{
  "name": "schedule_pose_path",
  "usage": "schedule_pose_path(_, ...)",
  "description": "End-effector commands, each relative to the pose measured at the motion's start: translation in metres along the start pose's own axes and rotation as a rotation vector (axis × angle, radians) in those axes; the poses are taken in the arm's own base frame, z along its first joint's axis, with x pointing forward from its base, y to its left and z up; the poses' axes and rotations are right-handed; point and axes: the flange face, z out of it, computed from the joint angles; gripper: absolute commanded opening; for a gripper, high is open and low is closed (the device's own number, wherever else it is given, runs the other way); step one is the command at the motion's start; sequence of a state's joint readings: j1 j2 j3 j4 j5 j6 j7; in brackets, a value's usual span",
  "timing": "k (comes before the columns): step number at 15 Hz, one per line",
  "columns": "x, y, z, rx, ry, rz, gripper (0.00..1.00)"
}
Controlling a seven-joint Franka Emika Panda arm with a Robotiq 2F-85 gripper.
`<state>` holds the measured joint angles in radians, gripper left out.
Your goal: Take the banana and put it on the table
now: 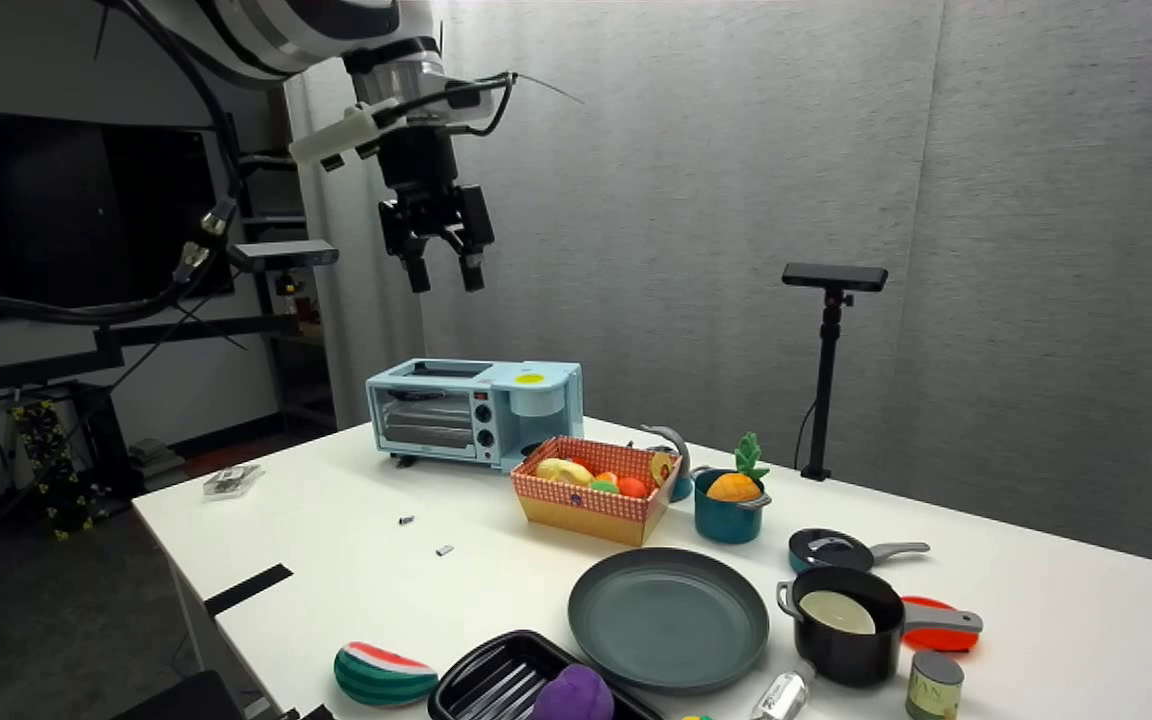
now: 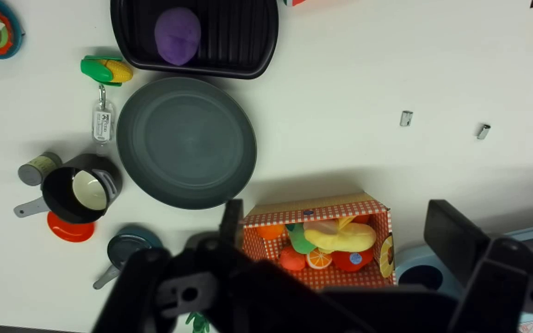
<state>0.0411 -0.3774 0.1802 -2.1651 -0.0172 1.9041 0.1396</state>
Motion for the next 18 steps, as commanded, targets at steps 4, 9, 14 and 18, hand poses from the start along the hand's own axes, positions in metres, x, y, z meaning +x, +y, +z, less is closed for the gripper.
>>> schedule_pose_path(4, 0.000, 0.002, -0.001, 0.002, -0.002, 0.000, 1.00)
schedule_pose_path(9, 0.006, 0.010, 0.006, 0.021, -0.005, -0.010, 1.00)
schedule_pose_path(14, 0.022, 0.016, 0.043, 0.037, -0.045, -0.077, 1.00)
schedule_pose_path(18, 0.038, 0.020, 0.082, 0.062, -0.053, -0.183, 1.00)
